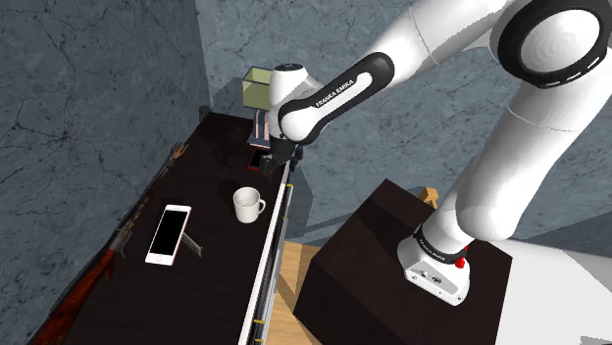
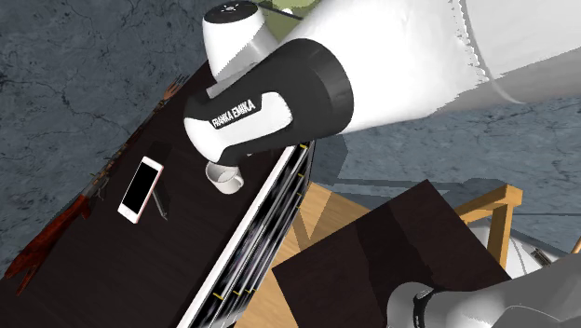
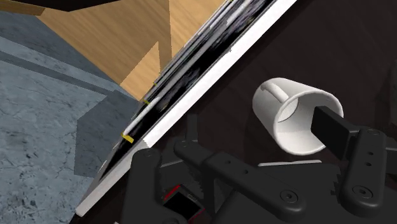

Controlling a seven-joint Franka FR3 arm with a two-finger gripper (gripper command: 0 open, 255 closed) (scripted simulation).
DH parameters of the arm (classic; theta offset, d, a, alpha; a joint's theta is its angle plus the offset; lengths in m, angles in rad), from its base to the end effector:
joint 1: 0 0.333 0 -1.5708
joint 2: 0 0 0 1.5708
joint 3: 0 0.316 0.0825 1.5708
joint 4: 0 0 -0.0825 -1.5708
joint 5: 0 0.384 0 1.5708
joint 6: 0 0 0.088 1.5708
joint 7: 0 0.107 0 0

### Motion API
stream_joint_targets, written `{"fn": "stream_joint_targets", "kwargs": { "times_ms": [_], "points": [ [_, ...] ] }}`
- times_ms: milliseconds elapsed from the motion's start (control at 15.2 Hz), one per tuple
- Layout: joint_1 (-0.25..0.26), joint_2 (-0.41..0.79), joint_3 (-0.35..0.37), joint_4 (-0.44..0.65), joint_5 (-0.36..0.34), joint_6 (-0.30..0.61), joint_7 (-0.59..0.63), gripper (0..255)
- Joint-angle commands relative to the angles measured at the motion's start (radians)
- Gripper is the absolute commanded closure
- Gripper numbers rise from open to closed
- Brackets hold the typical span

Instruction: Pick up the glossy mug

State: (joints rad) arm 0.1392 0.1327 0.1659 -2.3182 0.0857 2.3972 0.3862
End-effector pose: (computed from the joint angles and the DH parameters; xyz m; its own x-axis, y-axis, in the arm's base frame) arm 0.4900 0.1554 0.2813 0.9864 -0.1436 -0.0797 -0.1478 -0.9877 -0.0501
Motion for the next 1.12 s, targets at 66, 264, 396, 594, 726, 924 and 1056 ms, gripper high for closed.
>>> {"fn": "stream_joint_targets", "kwargs": {
  "times_ms": [66, 264, 396, 594, 726, 924, 1056],
  "points": [
    [0.016, 0.123, 0.003, 0.077, -0.019, 0.052, 0.031, 0],
    [0.039, 0.240, 0.001, 0.164, -0.037, 0.086, 0.062, 0],
    [0.056, 0.316, -0.002, 0.228, -0.048, 0.102, 0.081, 0],
    [0.060, 0.350, -0.006, 0.231, -0.052, 0.132, 0.081, 0],
    [0.062, 0.373, -0.009, 0.234, -0.054, 0.152, 0.081, 0],
    [0.065, 0.404, -0.012, 0.239, -0.058, 0.177, 0.082, 0],
    [0.065, 0.404, -0.012, 0.240, -0.058, 0.177, 0.082, 0]
  ]
}}
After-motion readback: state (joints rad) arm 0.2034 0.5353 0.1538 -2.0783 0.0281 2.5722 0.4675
